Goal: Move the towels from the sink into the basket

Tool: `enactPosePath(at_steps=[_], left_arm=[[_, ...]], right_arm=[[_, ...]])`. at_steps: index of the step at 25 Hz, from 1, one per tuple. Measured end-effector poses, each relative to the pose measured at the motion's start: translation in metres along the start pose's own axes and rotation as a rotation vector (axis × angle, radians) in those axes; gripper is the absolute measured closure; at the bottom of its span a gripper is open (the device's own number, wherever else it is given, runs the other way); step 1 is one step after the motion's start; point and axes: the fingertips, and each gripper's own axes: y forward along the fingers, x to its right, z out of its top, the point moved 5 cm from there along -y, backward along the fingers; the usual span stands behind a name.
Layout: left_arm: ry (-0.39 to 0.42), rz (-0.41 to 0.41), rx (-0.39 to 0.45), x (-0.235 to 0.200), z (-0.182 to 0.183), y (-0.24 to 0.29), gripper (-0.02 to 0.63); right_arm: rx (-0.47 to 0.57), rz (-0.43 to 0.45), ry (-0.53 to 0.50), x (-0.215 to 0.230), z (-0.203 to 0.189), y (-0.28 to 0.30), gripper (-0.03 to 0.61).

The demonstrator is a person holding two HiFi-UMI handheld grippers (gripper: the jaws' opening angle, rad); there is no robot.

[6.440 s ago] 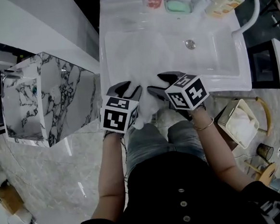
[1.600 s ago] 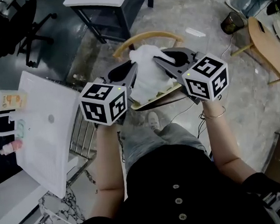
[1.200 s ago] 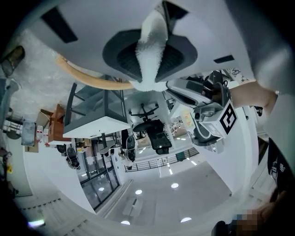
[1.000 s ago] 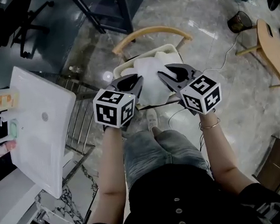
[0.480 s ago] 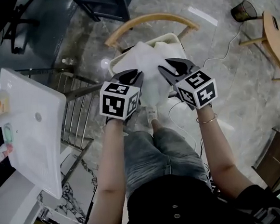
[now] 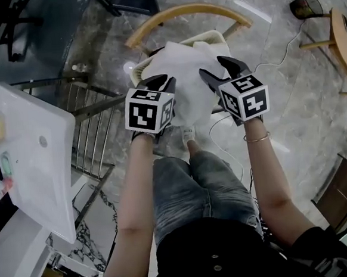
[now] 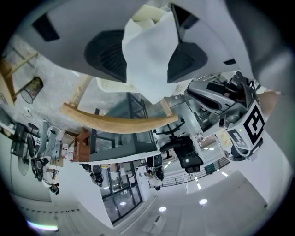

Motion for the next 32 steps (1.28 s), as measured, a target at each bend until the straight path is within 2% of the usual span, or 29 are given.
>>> enactPosePath(at_steps=[3,11,18,22,27,32], left_arm=[[-0.002,-0.002,0.005,0.002,0.001,-0.004,0.563],[-0.001,-0.021,0.079,0.012,0.018,-0.028,0.575],[0.006,-0.078,0.215,0.029,0.044,-0.067,0.595],[0.009,-0.108,0.291,0.042,0.051,-0.095,0.595],[0.061,-0.122,0.345,0.053,0.050,-0.132,0.595],[0.105,-0.080,0.383,0.060,0.051,-0.174,0.595]], right_arm=[[0.006,-0.006,0.001,0.001,0.002,-0.005,0.288],[0.041,0.061,-0.011,-0.013,0.015,-0.025,0.300],[0.073,0.144,-0.090,-0.051,0.037,-0.051,0.325],[0.109,0.206,-0.154,-0.073,0.050,-0.072,0.433],[0.165,0.240,-0.202,-0.096,0.070,-0.094,0.577],[0.203,0.246,-0.218,-0.118,0.090,-0.121,0.577]])
